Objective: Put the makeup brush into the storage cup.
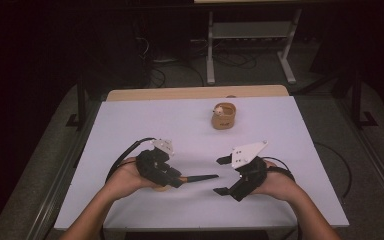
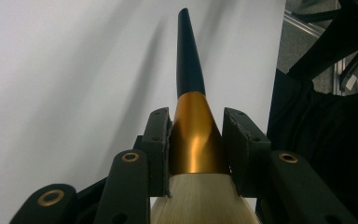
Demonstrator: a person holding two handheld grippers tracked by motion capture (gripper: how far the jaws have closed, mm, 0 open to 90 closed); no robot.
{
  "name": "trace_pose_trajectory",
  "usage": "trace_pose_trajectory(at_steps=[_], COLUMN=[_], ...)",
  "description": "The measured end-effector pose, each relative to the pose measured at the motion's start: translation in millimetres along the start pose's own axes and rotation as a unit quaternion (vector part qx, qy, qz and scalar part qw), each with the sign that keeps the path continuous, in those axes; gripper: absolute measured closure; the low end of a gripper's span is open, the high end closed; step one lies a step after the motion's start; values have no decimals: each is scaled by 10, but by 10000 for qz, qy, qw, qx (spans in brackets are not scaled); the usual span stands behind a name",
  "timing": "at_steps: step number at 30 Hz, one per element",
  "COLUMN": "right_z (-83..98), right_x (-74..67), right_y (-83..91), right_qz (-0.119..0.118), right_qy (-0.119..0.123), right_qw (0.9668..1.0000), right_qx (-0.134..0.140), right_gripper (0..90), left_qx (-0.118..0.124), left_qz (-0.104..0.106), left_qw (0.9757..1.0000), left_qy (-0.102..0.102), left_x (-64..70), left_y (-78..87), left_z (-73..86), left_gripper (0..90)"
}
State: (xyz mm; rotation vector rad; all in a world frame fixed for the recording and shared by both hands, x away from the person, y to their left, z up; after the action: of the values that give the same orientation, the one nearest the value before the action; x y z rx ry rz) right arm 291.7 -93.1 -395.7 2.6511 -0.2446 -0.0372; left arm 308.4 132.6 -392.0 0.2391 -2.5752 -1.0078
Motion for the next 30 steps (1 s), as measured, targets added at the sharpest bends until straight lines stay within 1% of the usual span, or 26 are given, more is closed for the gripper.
trace_pose_trajectory(at_steps=[1, 2, 3, 4, 5, 6, 7, 8, 9, 11, 13, 16, 17, 20, 21, 22, 28, 29, 30], right_z=[-4, -15, -20, -23, -32, -38, -40, -45, -46, -52, -58, -70, -72, -77, -76, -78, -60, -60, -55], right_x=[8, -1, 4, 13, 6, 6, 16, 11, 16, 13, 9, 2, 4, 3, -3, 2, -19, -19, -26], right_y=[-27, -57, -87, -113, -144, -168, -202, -233, -261, -322, -380, -460, -485, -534, -542, -557, -628, -628, -638], right_qz=[-8, -1, -3, -33, -70, -98, -130, -155, -198, -259, -342, -388, -402, -412, -423, -430, -513, -513, -527], right_qy=[90, 70, 123, 221, 219, 241, 327, 324, 377, 417, 461, 519, 574, 618, 602, 651, 712, 712, 740], right_qw=[9999, 9999, 9998, 9995, 9995, 9993, 9990, 9989, 9985, 9980, 9973, 9962, 9958, 9951, 9949, 9946, 9928, 9928, 9922], right_qx=[-68, -99, -153, -213, -222, -261, -284, -306, -347, -398, -463, -579, -593, -657, -686, -679, -817, -817, -853], right_gripper=[137, 141, 148, 156, 174, 188, 193, 204, 220, 235, 272, 314, 327, 383, 395, 413, 530, 530, 551], left_qx=[25, 16, 20, 11, 1, 7, 9, 9, -5, 1, 2, -21, -19, -30, -33, -43, -88, -88, -40], left_qz=[14, 39, 54, 52, 73, 86, 101, 102, 115, 140, 164, 179, 191, 206, 218, 223, 233, 233, 236], left_qw=[10000, 10000, 10000, 10000, 10000, 10000, 9999, 9999, 9999, 9999, 9998, 9997, 9997, 9997, 9996, 9996, 9995, 9995, 9996], left_qy=[3, 11, 6, -12, -39, -17, -55, -75, -106, -97, -114, -134, -150, -126, -148, -156, -179, -179, -155], left_x=[1, 6, 10, 14, 19, 32, 36, 43, 44, 55, 61, 67, 69, 86, 87, 89, 88, 88, 89], left_y=[-7, -12, -18, -22, -28, -33, -37, -41, -43, -49, -57, -70, -73, -94, -103, -111, -146, -146, -160], left_z=[-7, -11, -17, -24, -30, -38, -46, -53, -59, -68, -76, -88, -94, -101, -103, -103, -101, -101, -104], left_gripper=[632, 632, 632, 632, 632, 632, 632, 632, 632, 632, 632, 632, 632, 632, 632, 632, 632, 632, 632])
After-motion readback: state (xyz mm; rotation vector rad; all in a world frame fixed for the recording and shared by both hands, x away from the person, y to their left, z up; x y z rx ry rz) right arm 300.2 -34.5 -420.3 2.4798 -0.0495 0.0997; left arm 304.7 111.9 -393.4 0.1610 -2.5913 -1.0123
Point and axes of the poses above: each handheld gripper's, and its own axes: y roughly backward along the jaws, z roughly out of its underside, x roughly to its right, the point moved 4 cm from there along -y, roughly forward along the jaws, and after that the axes turned 10 degrees about x, right-handed, at the moved point
